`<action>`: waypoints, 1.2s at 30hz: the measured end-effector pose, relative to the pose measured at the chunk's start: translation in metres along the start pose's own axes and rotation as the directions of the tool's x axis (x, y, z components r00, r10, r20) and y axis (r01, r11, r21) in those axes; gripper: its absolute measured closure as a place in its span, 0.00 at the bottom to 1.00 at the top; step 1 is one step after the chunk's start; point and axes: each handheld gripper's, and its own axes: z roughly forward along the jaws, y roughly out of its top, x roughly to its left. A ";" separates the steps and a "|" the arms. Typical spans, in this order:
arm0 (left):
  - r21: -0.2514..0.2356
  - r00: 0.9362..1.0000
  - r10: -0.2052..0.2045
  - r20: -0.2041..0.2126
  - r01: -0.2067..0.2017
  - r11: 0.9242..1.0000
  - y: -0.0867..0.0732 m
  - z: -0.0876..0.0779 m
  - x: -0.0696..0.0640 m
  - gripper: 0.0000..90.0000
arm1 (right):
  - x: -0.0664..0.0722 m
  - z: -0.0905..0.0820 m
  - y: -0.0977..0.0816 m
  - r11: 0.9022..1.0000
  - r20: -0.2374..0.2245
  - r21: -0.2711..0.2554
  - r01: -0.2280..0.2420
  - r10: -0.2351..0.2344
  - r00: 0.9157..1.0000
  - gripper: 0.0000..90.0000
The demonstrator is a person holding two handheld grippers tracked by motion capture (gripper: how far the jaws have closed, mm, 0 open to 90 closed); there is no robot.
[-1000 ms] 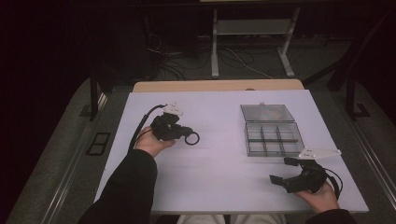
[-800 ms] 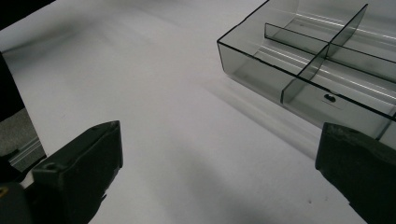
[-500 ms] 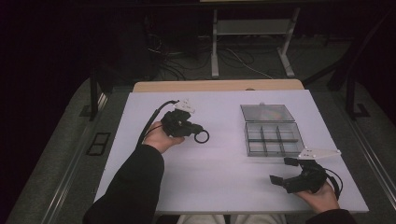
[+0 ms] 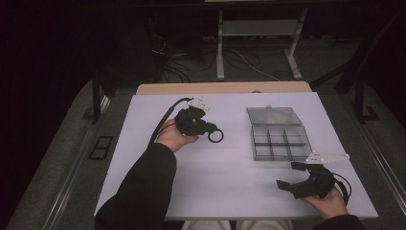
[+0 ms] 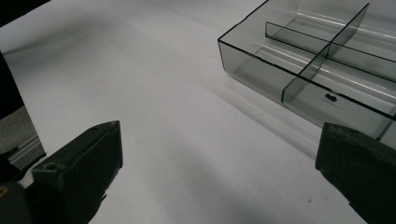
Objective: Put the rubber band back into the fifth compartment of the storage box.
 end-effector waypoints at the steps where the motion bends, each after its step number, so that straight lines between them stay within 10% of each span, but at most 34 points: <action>1: 0.001 1.000 0.001 0.001 -0.001 1.000 0.001 0.000 0.000 0.96 | 0.000 0.000 0.000 1.000 0.000 0.000 -0.001 0.001 1.000 0.01; 36: -0.031 0.997 0.044 0.058 -0.042 0.999 0.066 0.043 -0.009 0.96 | -0.001 0.000 0.000 1.000 -0.007 -0.003 0.004 -0.004 1.000 0.00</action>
